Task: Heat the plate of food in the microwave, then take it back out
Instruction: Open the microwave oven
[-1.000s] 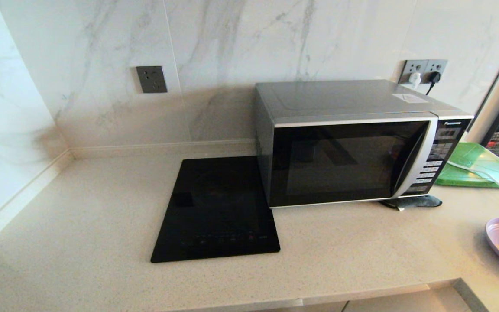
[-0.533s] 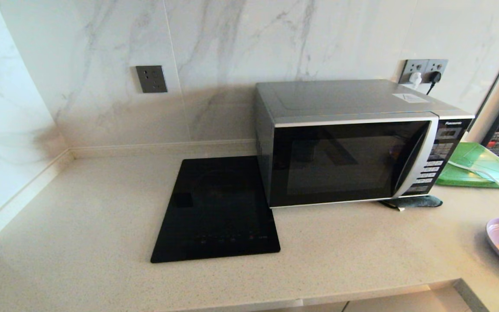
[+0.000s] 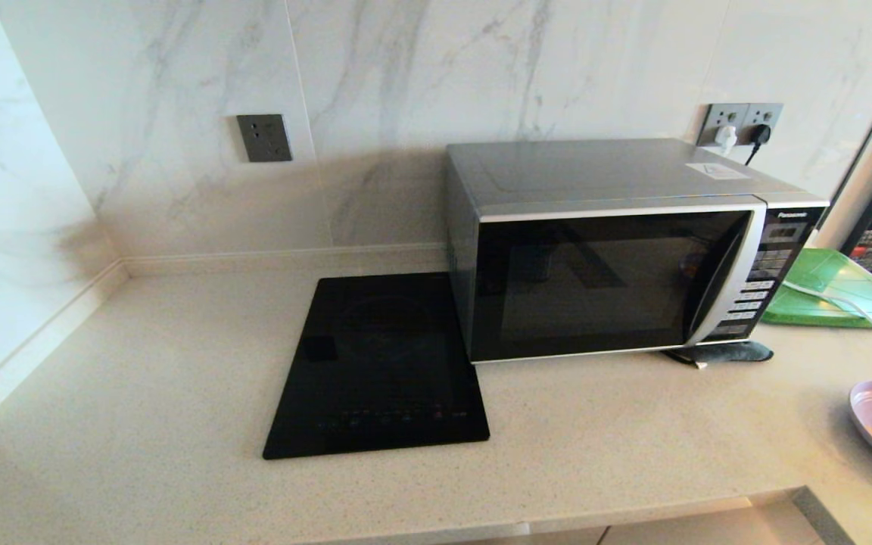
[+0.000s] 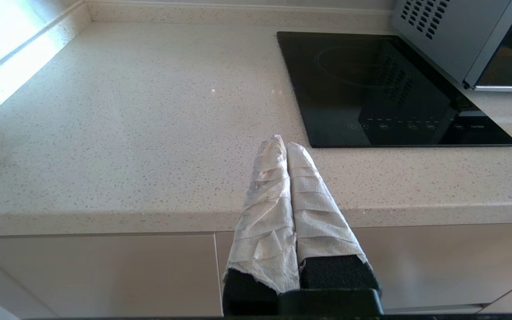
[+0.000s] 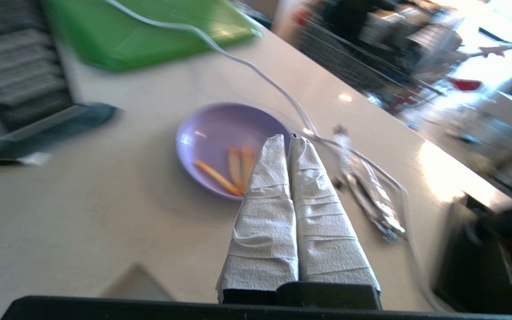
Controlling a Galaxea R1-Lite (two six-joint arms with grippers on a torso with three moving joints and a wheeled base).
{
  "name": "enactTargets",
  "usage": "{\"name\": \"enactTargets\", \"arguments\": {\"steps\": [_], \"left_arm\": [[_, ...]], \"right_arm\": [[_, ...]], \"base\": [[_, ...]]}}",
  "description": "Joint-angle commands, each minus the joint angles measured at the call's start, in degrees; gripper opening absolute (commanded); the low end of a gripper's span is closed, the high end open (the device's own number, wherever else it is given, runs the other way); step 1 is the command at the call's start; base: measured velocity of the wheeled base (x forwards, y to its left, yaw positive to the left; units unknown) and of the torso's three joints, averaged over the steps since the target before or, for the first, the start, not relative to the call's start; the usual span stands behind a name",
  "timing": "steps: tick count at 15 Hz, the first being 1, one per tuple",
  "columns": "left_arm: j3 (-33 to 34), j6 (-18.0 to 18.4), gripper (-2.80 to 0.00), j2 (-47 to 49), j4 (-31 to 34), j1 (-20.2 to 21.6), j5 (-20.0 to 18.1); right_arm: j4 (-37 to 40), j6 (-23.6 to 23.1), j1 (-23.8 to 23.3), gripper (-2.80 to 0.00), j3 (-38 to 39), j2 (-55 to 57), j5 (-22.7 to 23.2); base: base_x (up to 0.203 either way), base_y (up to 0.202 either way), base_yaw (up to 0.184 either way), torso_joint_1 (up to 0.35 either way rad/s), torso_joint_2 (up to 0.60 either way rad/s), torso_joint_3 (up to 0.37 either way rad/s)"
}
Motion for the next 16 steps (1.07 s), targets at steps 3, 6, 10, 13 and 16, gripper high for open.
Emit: {"name": "enactTargets", "arguments": {"steps": [3,6,10,13,16], "left_arm": [[0.0,-0.06,-2.8,-0.01,0.0,0.01,0.1],[0.0,-0.06,-2.8,-0.01,0.0,0.01,0.1],[0.0,-0.06,-2.8,-0.01,0.0,0.01,0.03],[0.0,-0.06,-2.8,-0.01,0.0,0.01,0.01],[0.0,-0.06,-2.8,-0.01,0.0,0.01,0.02]], "right_arm": [[-14.09,-0.06,0.66,-2.8,2.61,7.77,-6.24],[-21.1,-0.89,4.76,-2.8,2.73,12.7,-12.95],[-22.18,-2.02,14.24,-2.8,3.38,18.09,-25.74],[-22.41,-1.92,16.9,-2.8,1.48,23.11,-31.98],[-22.42,-1.91,17.93,-2.8,-1.4,27.26,-35.58]], "base": [[0.0,0.0,0.0,0.0,0.0,0.0],[0.0,0.0,0.0,0.0,0.0,0.0],[0.0,0.0,0.0,0.0,0.0,0.0],[0.0,0.0,0.0,0.0,0.0,0.0],[0.0,0.0,0.0,0.0,0.0,0.0]]}}
